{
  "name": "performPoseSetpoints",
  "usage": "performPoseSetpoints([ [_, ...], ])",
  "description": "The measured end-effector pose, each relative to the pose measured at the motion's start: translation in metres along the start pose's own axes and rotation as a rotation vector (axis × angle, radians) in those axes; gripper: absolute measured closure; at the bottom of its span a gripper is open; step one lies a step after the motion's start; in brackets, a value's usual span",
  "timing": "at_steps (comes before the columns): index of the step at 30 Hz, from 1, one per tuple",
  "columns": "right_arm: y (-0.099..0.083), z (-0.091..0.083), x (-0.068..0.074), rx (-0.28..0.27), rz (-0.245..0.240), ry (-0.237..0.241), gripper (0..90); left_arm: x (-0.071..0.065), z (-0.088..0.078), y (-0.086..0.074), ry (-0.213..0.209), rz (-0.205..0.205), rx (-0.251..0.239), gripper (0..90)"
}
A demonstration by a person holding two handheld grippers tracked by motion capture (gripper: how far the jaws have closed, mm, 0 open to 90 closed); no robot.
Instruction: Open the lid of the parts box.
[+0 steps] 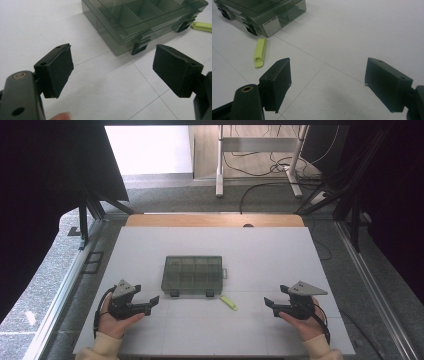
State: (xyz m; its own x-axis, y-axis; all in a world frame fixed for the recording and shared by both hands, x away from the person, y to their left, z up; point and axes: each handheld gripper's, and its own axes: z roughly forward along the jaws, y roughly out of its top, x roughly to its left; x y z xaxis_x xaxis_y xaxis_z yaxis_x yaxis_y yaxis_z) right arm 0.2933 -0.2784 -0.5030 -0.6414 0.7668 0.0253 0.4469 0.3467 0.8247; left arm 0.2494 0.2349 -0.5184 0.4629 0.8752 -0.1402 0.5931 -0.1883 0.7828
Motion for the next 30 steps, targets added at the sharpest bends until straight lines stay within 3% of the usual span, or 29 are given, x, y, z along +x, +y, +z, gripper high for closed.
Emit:
performPoseSetpoints([
  [25,0.003,0.008,0.000,0.015,-0.010,0.015,21.8,0.000,-0.005,-0.005,-0.007,0.007,0.006,19.4],
  [30,0.003,0.008,0.000,0.016,-0.011,0.003,21.9,-0.014,-0.002,-0.003,-0.034,0.046,0.017,30.5],
])
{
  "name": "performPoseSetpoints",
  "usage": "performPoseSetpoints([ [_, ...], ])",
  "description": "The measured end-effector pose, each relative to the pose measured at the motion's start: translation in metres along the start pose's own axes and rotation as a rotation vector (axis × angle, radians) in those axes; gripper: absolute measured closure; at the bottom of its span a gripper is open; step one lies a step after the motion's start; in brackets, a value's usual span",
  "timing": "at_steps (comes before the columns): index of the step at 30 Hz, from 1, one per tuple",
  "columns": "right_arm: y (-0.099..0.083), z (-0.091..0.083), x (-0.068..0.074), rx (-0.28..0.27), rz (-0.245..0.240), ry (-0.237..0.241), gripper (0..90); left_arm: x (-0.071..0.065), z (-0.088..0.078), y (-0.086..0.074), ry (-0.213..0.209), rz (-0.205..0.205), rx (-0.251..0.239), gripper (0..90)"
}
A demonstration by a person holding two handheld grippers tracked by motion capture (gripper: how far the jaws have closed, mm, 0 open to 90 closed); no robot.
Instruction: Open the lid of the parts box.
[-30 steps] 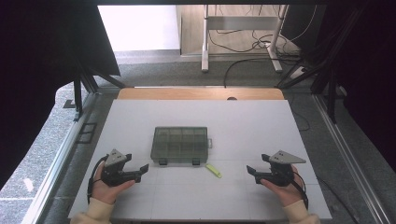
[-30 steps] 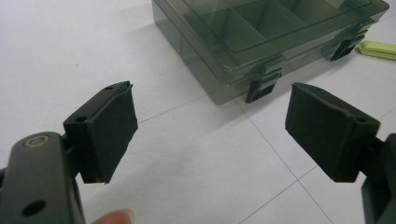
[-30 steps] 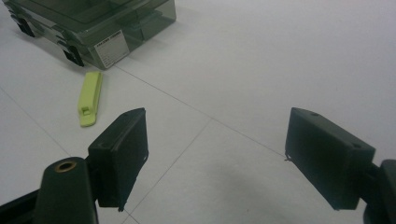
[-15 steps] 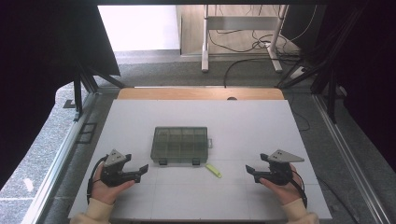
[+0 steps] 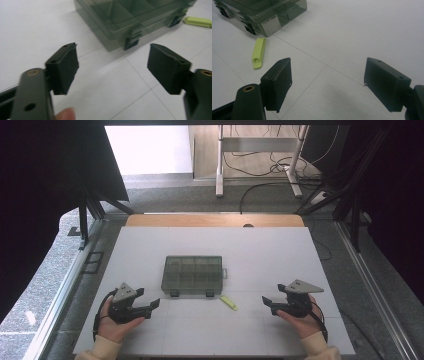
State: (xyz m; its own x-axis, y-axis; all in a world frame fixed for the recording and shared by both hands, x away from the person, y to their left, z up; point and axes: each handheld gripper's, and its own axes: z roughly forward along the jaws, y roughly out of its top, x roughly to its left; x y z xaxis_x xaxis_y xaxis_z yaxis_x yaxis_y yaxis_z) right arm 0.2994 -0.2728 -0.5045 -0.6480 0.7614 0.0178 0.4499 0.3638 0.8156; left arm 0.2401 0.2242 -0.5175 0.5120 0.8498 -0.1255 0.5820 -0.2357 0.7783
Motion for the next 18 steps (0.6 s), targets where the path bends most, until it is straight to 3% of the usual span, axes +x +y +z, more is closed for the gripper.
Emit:
performPoseSetpoints([
  [8,0.0004,-0.0007,0.0012,0.001,-0.004,-0.009,22.0,-0.0047,0.0019,0.0043,-0.067,0.024,0.027,75.8],
  [10,0.0007,-0.0002,0.0011,0.001,-0.007,-0.012,22.1,-0.0053,0.0014,0.0042,-0.070,0.035,0.035,83.7],
  [13,0.0013,0.0005,0.0011,0.002,-0.009,-0.015,22.2,-0.0051,0.0012,0.0045,-0.077,0.037,0.045,89.9],
  [18,0.0018,0.0008,0.0008,0.000,-0.007,-0.018,22.4,0.0015,0.0066,0.0048,-0.084,0.003,0.069,90.0],
])
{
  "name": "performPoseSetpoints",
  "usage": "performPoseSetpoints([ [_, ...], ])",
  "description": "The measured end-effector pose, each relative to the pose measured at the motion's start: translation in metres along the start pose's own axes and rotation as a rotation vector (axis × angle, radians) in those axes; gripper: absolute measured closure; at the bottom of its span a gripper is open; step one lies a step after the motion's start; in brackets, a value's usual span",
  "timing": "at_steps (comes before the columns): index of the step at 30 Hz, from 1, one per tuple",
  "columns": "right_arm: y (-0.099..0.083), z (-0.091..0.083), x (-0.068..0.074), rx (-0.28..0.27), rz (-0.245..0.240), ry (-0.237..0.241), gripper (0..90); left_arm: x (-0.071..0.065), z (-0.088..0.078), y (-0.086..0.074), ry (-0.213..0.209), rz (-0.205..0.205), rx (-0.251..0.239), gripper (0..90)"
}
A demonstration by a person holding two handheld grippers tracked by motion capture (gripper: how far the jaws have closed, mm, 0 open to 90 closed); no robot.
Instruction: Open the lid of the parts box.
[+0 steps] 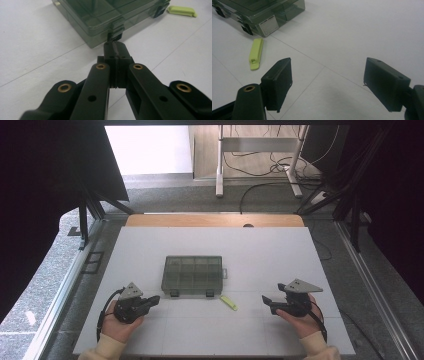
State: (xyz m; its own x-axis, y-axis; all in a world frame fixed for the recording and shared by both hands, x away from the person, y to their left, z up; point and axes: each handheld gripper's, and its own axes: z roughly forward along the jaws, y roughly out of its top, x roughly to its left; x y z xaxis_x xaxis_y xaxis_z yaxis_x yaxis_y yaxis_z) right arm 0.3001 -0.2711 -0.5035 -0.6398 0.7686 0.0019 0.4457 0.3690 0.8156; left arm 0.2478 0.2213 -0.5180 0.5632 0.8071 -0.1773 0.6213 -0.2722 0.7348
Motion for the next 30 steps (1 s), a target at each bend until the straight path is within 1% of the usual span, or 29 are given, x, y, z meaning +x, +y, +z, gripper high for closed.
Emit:
performPoseSetpoints([
  [2,0.000,0.000,0.000,0.000,0.002,-0.001,22.5,0.003,0.003,0.000,-0.003,-0.012,0.005,90.0],
  [5,0.001,0.001,-0.001,-0.002,0.001,-0.002,22.6,0.006,0.007,0.002,0.006,-0.011,0.013,90.0],
  [7,0.001,0.002,-0.001,0.000,-0.001,-0.002,22.7,0.008,0.011,0.004,0.002,-0.019,0.018,90.0],
  [12,0.002,0.002,-0.001,0.001,0.000,-0.004,22.9,0.010,0.017,0.005,0.011,-0.018,0.035,90.0],
  [20,0.002,0.003,0.000,0.004,0.000,-0.008,23.1,0.015,0.021,0.007,0.024,-0.029,0.035,90.0],
  [30,0.001,0.003,-0.001,0.006,-0.001,-0.010,23.2,0.016,0.025,0.008,0.035,-0.027,0.043,90.0],
])
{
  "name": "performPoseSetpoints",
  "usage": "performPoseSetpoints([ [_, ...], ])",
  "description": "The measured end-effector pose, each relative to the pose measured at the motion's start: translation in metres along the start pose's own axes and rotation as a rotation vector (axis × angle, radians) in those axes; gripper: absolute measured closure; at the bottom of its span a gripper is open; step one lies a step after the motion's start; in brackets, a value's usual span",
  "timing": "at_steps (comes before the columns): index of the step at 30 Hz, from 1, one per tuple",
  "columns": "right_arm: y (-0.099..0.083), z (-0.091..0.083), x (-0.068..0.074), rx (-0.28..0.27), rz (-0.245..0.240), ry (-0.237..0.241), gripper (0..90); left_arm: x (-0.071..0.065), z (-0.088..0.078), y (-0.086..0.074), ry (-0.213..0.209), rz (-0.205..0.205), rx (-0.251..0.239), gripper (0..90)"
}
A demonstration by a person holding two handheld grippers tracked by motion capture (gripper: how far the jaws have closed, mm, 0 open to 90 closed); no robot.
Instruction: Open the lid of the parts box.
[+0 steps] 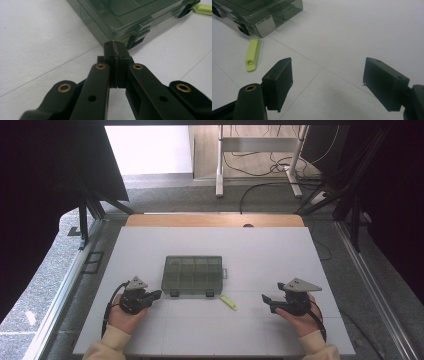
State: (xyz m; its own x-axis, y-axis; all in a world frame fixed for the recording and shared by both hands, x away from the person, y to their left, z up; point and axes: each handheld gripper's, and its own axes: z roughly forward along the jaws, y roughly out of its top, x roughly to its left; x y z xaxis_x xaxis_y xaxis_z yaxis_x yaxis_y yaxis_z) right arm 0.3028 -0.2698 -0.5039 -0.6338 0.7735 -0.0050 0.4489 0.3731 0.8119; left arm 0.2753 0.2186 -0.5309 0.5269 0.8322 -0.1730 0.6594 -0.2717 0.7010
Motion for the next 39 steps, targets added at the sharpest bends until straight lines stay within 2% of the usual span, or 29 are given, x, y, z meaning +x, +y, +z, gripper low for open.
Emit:
performPoseSetpoints([
  [23,0.0000,-0.0001,-0.0004,0.000,-0.003,0.000,23.2,0.0008,0.0025,0.0016,0.009,-0.008,0.011,90.0],
  [39,0.0001,-0.0004,-0.0006,-0.002,-0.002,-0.001,23.2,0.0008,-0.0006,0.0026,0.006,-0.008,-0.016,90.0],
])
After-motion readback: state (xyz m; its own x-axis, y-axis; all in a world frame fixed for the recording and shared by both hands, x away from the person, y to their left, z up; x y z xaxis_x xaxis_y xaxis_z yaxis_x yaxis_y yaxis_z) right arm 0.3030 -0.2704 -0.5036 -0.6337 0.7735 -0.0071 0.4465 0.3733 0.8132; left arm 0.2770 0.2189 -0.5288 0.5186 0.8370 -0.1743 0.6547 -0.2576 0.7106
